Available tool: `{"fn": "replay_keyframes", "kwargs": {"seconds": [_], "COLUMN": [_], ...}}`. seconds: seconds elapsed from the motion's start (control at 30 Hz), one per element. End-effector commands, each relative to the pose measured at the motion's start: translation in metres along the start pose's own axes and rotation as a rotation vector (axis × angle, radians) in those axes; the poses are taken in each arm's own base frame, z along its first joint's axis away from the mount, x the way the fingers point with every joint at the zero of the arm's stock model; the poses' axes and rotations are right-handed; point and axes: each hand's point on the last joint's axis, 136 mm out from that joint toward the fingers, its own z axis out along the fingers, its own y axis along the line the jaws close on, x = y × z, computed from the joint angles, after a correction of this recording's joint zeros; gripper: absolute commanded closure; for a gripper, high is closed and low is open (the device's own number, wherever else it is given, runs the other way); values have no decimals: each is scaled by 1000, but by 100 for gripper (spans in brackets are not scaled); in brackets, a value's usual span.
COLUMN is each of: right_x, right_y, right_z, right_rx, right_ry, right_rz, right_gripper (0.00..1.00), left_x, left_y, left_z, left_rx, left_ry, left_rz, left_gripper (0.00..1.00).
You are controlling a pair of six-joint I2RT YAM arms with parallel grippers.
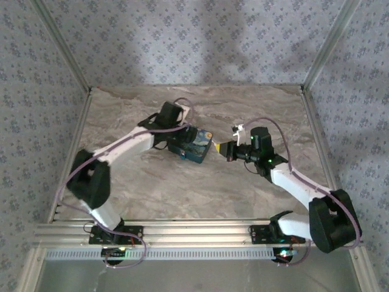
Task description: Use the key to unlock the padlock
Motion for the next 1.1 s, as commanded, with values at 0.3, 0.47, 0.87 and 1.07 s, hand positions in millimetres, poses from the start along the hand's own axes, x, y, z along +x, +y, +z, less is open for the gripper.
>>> {"fn": "replay_keyframes", "kwargs": {"seconds": [0.3, 0.47, 0.87, 1.07], "right_x": [-18, -20, -2, 20], "right_y": [11, -1, -33, -47], "right_z": [65, 94, 129, 130], "right_rx": [-78, -75, 12, 82], "right_ry": [65, 96, 202, 271], "right_rz": [50, 93, 150, 166], "right_gripper": [100, 100, 100, 100], "left_x": [67, 95, 110, 112], "left_y": [26, 25, 12, 4], "left_z": [-53, -51, -17, 3], "left_rx": [103, 160, 330, 394], "left_ry": [-264, -228, -145, -116], "left_rz": [-106, -138, -204, -211], "left_gripper": [3, 2, 8, 18]}}
